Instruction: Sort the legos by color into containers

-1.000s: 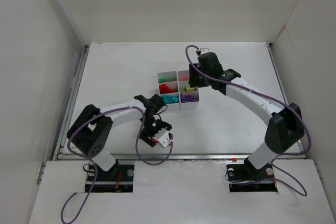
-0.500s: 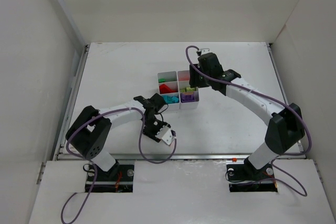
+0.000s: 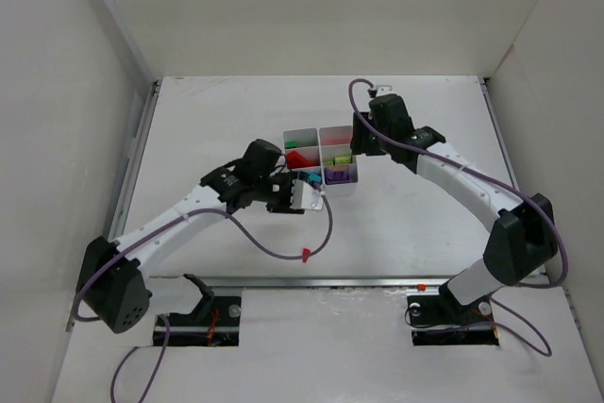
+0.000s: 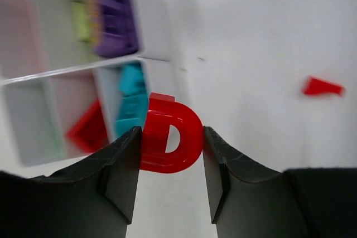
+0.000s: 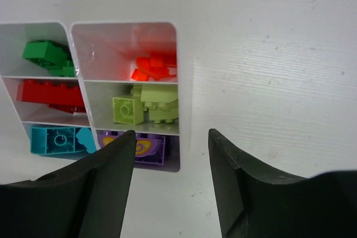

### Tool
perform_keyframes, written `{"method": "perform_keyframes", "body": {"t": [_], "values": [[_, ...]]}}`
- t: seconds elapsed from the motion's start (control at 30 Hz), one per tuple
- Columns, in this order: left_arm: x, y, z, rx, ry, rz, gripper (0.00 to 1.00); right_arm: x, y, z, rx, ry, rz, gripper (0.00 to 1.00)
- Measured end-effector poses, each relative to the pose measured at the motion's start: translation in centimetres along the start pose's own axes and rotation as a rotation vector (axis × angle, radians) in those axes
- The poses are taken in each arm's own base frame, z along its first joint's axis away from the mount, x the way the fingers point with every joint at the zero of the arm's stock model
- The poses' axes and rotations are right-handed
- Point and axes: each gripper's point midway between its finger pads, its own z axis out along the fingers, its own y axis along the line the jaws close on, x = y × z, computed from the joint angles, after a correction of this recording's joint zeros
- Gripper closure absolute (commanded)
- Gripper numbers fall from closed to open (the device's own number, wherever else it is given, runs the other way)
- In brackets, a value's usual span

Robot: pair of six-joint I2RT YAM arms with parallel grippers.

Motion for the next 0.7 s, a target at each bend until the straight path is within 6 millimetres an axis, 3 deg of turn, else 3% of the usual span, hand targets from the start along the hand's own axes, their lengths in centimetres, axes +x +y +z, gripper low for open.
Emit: {"method": "perform_keyframes", "body": {"t": [0.13, 0.27, 0.5, 0.7], "values": [[-2.0, 6.0, -1.7, -0.314, -0.062, -0.07, 1.0, -1.0, -1.4, -0.6, 0.021, -0.035, 0.036, 0.4], [-0.9, 9.8, -0.9, -0.475, -0.033, -0.114, 1.0, -1.5, -1.8, -0.9, 0.025, -0.048, 0.05, 0.4], [3.1, 11.0, 3.3, -0.495, 0.08, -0.186, 0.97, -0.7, -2.3, -0.5, 0.036, -0.033, 0.054, 0.4], [3.3, 12.2, 3.4, -0.543, 0.087, -0.189, 0.92, 0.1, -2.8, -0.4, 0.044, -0.022, 0.054, 0.4]]}}
